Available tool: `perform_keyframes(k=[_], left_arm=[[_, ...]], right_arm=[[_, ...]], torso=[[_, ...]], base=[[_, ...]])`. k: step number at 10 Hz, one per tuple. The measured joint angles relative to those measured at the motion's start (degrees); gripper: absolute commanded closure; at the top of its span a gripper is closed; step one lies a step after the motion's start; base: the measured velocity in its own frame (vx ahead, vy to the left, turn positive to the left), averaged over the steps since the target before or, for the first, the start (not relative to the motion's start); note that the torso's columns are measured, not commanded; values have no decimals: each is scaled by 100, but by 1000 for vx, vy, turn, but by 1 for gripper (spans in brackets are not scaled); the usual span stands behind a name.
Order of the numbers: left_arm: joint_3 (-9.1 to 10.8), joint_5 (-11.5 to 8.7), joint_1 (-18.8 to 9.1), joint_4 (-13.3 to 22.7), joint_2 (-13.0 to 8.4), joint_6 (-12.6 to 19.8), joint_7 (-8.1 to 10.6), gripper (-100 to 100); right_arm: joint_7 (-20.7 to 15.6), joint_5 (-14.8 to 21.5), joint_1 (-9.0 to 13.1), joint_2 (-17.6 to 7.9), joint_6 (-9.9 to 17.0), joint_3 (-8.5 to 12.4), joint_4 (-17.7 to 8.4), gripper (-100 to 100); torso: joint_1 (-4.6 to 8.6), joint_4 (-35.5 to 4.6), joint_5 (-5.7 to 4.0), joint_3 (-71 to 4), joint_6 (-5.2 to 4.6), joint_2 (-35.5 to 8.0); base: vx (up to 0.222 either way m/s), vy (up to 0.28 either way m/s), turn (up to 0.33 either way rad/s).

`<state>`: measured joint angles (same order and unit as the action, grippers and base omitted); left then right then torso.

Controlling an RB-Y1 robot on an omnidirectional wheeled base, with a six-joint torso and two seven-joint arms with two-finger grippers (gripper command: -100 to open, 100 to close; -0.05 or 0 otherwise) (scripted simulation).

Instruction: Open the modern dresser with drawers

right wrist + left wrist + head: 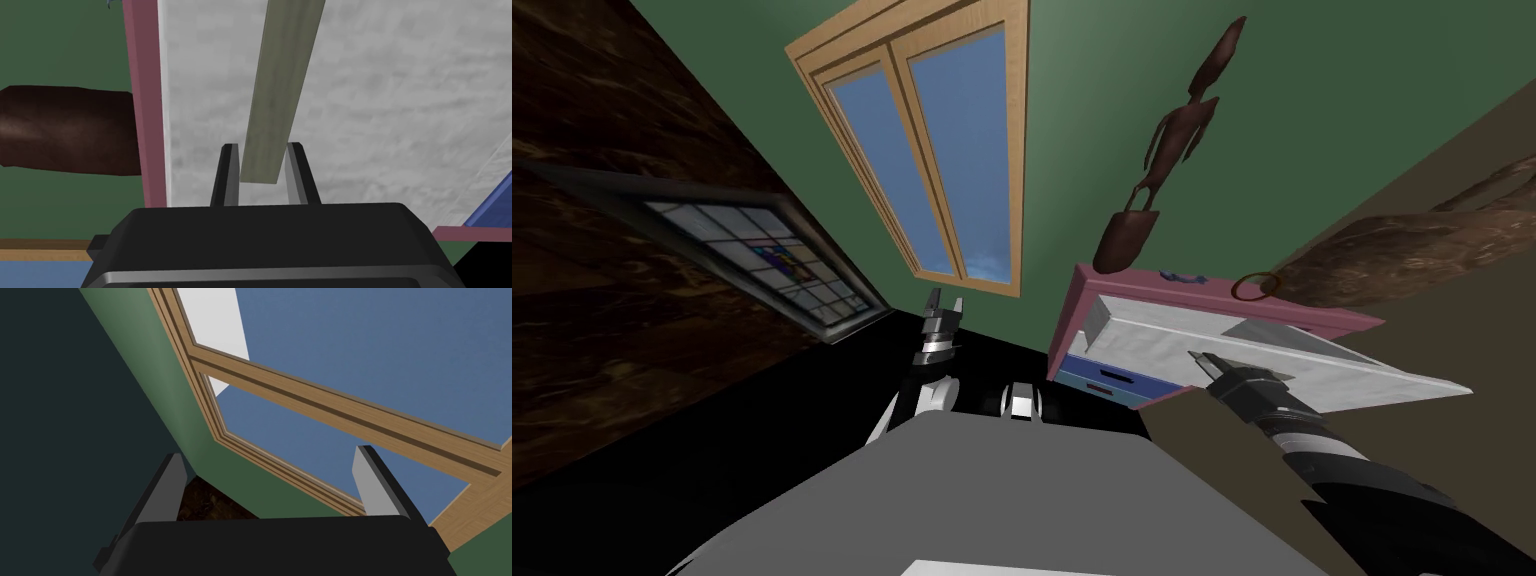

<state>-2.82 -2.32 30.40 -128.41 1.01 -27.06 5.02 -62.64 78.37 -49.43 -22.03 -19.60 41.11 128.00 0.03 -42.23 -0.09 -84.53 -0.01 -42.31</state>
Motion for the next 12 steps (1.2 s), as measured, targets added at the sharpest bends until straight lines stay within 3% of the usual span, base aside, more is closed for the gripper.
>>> perform_keyframes(k=[1,3,6,9,10,12], left_arm=[[0,0,0,0,0,0,0,0],[1,0,3,0,-1,0,0,0],[1,0,3,0,-1,-1,0,0],[1,0,2,0,-1,0,0,0],[0,0,2,0,-1,0,0,0],[0,0,1,0,-1,0,0,0]], right_arm=[[7,7,-23,2,-7,-4,28,-100],[89,-154,-159,-50,-111,222,146,-100],[586,-186,-469,-342,-78,514,437,-100],[714,-407,-641,-372,-258,767,579,-100],[710,-415,-650,-367,-282,768,573,0],[712,-410,-664,-360,-298,746,551,0]], torso=[[0,-1,0,1,2,-1],[1,11,6,-37,4,56],[-5,-5,14,-11,4,9],[-44,-35,56,10,-7,-41],[-45,-29,48,10,-1,-36],[-36,-20,38,-1,2,-16]], base=[[-51,18,-78],[63,11,-69],[81,-1,-65],[35,5,-36],[5,-3,1],[0,0,0]])
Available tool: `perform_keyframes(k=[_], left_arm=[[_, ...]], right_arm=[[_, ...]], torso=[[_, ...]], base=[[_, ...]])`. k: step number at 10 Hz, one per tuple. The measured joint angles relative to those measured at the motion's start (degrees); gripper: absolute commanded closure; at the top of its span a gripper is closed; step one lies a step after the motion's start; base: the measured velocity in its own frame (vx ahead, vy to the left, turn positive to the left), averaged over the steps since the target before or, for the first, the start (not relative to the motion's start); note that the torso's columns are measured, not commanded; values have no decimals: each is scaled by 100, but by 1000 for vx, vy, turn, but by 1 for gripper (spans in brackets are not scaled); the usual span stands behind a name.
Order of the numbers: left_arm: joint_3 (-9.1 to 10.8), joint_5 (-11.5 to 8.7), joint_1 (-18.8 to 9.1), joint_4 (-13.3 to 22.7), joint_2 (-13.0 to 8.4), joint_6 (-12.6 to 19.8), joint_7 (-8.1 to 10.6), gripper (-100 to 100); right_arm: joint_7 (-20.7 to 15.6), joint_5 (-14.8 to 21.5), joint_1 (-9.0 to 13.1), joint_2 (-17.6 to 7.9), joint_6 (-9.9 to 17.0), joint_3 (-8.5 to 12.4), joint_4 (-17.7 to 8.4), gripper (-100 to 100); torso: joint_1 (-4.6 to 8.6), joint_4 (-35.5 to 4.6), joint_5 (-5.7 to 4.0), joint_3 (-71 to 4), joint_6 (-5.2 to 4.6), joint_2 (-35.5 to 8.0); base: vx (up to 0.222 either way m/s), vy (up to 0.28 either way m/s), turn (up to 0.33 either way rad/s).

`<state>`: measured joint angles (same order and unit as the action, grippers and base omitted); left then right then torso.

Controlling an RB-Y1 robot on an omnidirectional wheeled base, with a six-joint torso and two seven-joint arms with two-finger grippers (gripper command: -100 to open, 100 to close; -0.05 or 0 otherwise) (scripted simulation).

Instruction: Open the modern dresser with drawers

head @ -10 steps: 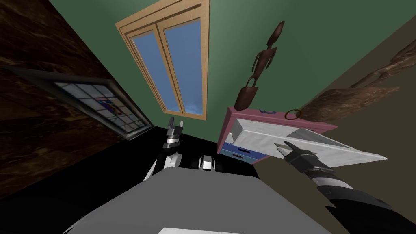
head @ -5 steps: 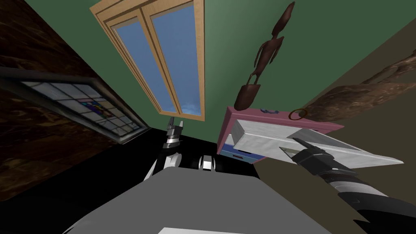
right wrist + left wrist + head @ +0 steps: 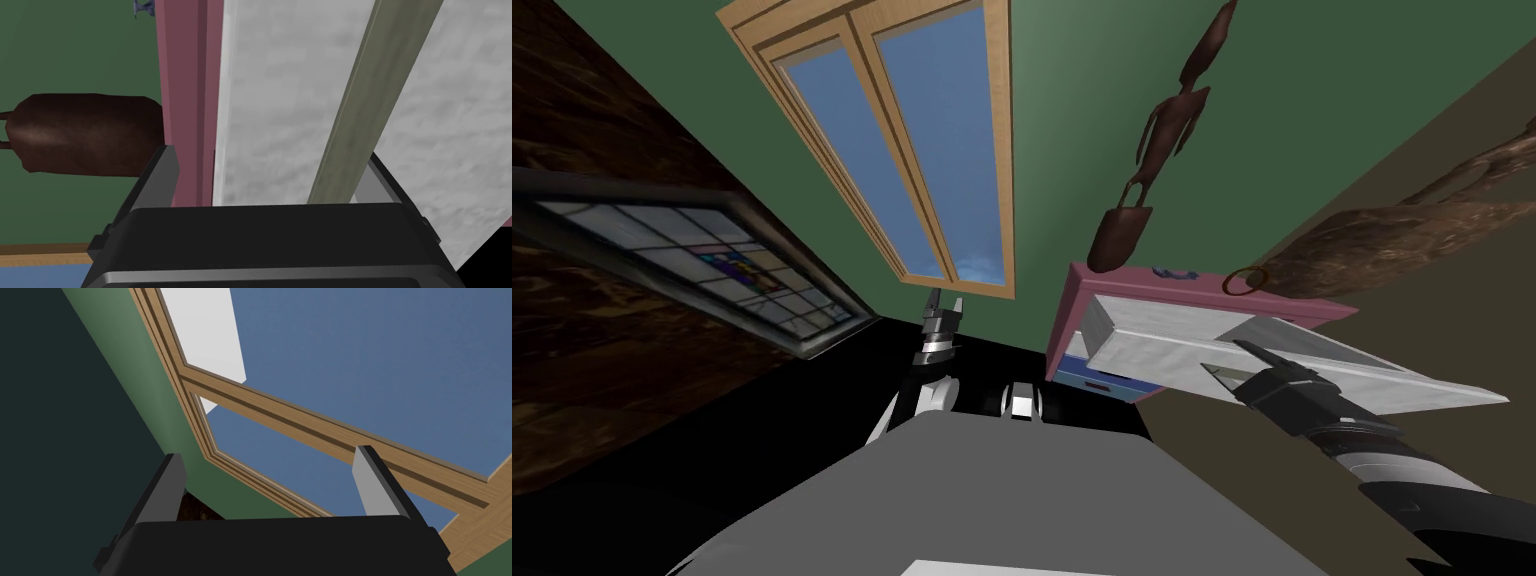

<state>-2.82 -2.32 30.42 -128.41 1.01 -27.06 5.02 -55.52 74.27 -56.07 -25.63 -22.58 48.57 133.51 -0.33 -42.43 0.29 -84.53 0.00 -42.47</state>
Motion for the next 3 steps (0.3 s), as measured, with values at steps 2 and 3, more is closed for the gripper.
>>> perform_keyframes(k=[2,3], left_arm=[[0,0,0,0,0,0,0,0],[0,0,0,0,0,0,0,0]], right_arm=[[1,3,-11,6,-11,-13,-16,0],[1,5,-15,8,-15,-18,-23,0]], torso=[[9,6,-8,-6,1,12],[12,8,-12,-6,1,14]], base=[[0,0,0],[0,0,0]])
